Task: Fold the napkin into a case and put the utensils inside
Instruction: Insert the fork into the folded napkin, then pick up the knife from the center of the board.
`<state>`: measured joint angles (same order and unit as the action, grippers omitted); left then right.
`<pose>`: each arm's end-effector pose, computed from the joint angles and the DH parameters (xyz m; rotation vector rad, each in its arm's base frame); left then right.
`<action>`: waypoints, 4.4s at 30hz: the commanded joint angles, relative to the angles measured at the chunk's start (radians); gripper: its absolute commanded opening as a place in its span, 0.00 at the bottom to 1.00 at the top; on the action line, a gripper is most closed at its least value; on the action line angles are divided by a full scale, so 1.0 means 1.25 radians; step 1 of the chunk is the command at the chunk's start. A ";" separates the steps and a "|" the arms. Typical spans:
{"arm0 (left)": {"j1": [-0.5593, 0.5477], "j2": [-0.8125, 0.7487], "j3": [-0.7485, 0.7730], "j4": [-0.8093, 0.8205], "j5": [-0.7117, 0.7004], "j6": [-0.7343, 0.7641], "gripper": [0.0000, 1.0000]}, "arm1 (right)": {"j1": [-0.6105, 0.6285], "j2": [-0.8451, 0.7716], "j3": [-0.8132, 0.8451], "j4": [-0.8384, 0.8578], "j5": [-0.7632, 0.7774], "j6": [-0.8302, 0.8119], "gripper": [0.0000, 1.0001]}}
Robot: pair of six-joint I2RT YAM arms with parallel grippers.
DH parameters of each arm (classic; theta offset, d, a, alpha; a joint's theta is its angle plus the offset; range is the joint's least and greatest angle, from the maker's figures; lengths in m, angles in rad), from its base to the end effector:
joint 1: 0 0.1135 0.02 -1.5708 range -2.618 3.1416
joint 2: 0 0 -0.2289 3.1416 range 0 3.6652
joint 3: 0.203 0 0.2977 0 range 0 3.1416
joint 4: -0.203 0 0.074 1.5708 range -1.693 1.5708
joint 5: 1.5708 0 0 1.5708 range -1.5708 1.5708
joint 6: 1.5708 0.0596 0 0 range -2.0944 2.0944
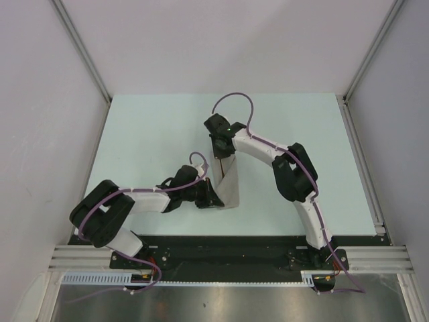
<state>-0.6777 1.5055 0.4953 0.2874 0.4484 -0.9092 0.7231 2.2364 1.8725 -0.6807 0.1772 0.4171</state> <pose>0.2227 -0.2124 0.0424 -0.0341 2.5852 -1.2388 0.3982 0.3374 0.1311 -0.3347 2.5787 0.1835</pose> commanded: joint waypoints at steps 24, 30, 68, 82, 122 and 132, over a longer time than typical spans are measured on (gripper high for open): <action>0.037 -0.004 -0.016 0.040 0.011 0.013 0.07 | 0.088 -0.162 -0.182 0.008 0.036 0.133 0.00; 0.049 -0.025 -0.015 0.024 0.008 0.021 0.07 | 0.101 -0.179 -0.218 0.007 0.031 0.145 0.00; -0.020 -0.277 -0.017 -0.074 -0.011 0.054 0.22 | -0.365 -0.689 -0.692 -0.111 0.063 0.021 0.74; -0.030 -0.326 -0.007 -0.090 0.043 0.066 0.25 | -0.609 -0.762 -0.901 -0.021 0.004 0.130 0.81; -0.028 -0.322 -0.010 -0.107 0.039 0.071 0.21 | -0.391 -0.693 -0.805 0.065 -0.089 0.150 0.00; -0.025 -0.302 -0.038 -0.128 -0.084 0.022 0.16 | -0.204 -0.450 -0.424 0.083 0.020 0.093 0.00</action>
<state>-0.7105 1.1267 0.4622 0.1280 0.4339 -0.8433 0.4046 1.5394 1.1042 -0.5995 0.1257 0.5858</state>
